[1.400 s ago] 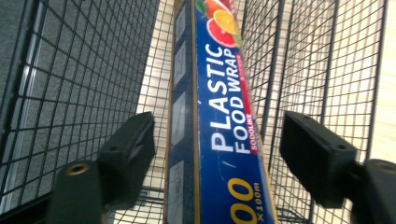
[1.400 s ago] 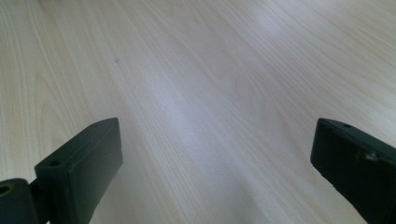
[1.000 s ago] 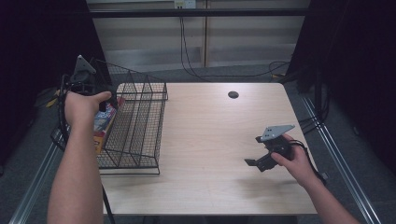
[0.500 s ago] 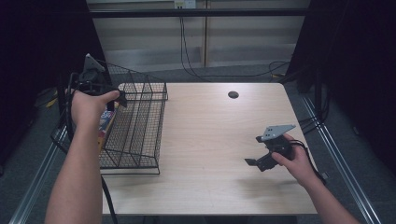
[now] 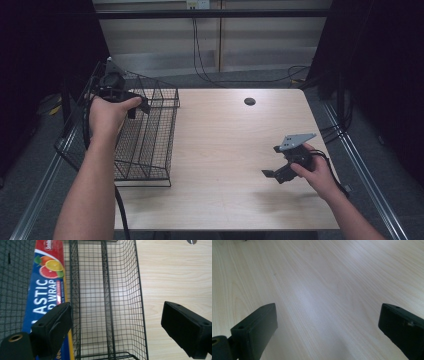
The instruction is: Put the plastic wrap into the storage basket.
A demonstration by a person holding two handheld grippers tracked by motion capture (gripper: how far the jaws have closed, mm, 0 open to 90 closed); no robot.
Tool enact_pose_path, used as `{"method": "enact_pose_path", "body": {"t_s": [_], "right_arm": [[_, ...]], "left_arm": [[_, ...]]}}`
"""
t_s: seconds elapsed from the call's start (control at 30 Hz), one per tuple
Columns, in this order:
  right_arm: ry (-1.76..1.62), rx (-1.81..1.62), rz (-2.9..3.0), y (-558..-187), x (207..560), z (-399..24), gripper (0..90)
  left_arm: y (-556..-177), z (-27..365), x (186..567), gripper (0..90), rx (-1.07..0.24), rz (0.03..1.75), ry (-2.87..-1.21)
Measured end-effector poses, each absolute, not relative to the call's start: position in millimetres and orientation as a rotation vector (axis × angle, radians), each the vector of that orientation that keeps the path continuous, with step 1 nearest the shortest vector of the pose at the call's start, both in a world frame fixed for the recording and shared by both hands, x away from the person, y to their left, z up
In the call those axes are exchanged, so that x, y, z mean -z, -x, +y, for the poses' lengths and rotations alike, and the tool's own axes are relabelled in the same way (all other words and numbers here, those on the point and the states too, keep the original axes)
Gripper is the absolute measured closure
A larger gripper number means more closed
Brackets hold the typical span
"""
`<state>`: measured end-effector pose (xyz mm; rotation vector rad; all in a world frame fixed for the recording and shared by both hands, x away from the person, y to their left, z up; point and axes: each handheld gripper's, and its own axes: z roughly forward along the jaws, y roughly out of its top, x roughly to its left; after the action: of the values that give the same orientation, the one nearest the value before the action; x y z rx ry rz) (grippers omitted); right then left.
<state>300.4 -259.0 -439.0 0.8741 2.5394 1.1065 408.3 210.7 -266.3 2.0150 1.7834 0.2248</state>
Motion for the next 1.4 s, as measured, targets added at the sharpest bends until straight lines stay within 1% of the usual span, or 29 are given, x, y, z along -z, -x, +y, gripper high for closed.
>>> {"method": "enact_pose_path", "body": {"t_s": [0.7, 0.93, 1.4], "right_arm": [[-0.876, -1.105, 2.538, -300.5, 439.6, -258.6, 2.1], [-0.873, -1.098, 2.537, -300.6, 439.7, -258.8, 2.0], [-0.883, -1.091, 2.537, -301.9, 442.1, -260.7, 2.0]], "left_arm": [[-410.1, 173.4, 282.2, 6.4, -0.169, 1.644, -2.056], [-410.4, 160.8, 289.5, 5.5, -0.132, 1.602, -2.067], [-409.5, 140.7, 304.6, 5.4, -0.128, 1.522, -2.111]]}}
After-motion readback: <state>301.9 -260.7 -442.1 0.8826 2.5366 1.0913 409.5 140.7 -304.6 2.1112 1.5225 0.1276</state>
